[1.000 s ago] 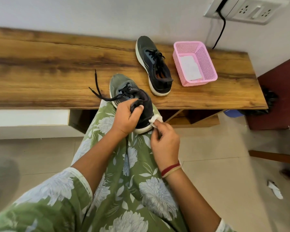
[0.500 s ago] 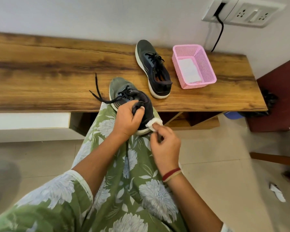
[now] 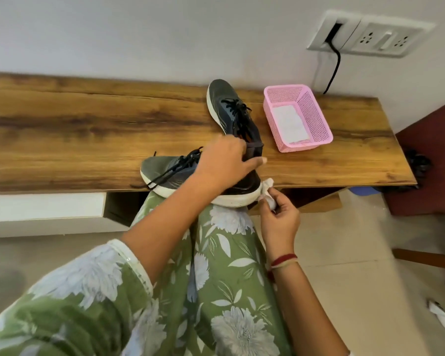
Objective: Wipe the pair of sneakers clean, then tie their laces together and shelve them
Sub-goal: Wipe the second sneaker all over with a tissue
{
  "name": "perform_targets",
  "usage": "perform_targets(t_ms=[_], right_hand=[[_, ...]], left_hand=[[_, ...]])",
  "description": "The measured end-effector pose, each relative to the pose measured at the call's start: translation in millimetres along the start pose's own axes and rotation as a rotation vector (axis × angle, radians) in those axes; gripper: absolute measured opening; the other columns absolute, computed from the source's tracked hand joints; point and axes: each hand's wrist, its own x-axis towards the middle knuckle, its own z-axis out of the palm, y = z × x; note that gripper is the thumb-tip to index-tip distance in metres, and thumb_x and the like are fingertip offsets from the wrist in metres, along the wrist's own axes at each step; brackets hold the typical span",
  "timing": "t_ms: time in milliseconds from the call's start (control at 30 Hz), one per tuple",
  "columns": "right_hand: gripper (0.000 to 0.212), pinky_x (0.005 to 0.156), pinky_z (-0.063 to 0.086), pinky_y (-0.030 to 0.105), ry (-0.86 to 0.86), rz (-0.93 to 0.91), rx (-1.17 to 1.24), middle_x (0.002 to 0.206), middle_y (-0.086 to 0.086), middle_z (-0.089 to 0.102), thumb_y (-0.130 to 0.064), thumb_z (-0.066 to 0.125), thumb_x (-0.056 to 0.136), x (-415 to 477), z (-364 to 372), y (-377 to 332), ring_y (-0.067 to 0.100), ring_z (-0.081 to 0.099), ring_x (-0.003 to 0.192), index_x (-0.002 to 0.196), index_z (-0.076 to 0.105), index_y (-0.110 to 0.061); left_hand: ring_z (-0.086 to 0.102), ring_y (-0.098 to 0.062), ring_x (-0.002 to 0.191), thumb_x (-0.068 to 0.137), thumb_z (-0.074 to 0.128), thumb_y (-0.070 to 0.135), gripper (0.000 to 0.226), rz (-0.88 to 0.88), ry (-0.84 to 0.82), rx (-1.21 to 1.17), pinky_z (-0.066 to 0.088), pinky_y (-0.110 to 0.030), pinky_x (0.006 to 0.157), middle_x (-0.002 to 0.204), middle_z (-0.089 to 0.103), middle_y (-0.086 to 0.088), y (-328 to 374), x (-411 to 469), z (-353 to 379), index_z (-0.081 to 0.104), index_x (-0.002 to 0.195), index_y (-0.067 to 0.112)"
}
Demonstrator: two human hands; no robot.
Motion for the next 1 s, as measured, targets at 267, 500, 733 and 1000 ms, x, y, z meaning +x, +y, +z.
perform_targets(t_ms=[267, 500, 733, 1000], right_hand=[[0.026, 0.08, 0.046, 0.007, -0.018, -0.016, -0.031, 0.097, -0.004, 0.064, 0.0, 0.063, 0.085, 22.1, 12.6, 5.7, 0.008, 0.06, 0.09, 0.11, 0.067, -0.005], [0.023, 0.081, 0.045, 0.007, 0.0, -0.073, -0.08, 0.095, -0.002, 0.065, 0.002, 0.06, 0.085, 27.2, 22.0, 6.7, 0.008, 0.061, 0.089, 0.105, 0.068, -0.007], [0.025, 0.085, 0.046, 0.03, -0.001, -0.247, -0.458, 0.101, 0.011, 0.066, -0.002, 0.056, 0.085, 43.7, 37.9, -9.1, 0.028, 0.061, 0.093, 0.106, 0.07, -0.005], [0.025, 0.075, 0.048, 0.035, -0.144, -0.469, -0.723, 0.091, 0.013, 0.062, -0.004, 0.063, 0.081, 1.5, 62.3, -12.7, 0.028, 0.058, 0.084, 0.106, 0.068, -0.004]], left_hand=[[0.041, -0.019, 0.132, 0.059, 0.053, 0.084, 0.108, 0.064, -0.443, -0.274, 0.031, -0.041, 0.11, 0.146, 0.042, -0.002, -104.8, 14.8, 11.8, 0.026, 0.146, 0.026], [0.059, -0.011, 0.1, 0.056, 0.071, 0.076, 0.089, 0.08, -0.36, -0.329, 0.041, -0.017, 0.073, 0.11, 0.061, 0.011, -119.4, 8.2, 25.9, 0.046, 0.127, 0.028], [0.062, -0.019, 0.103, 0.056, 0.043, 0.089, 0.085, -0.14, -0.171, -0.364, 0.046, -0.034, 0.079, 0.113, 0.067, 0.005, -110.9, -1.1, 51.1, 0.055, 0.12, 0.035], [0.063, -0.023, 0.101, 0.067, 0.053, 0.083, 0.068, -0.231, -0.114, -0.286, 0.041, -0.031, 0.071, 0.108, 0.068, 0.004, -112.1, 1.8, 58.9, 0.056, 0.116, 0.036]])
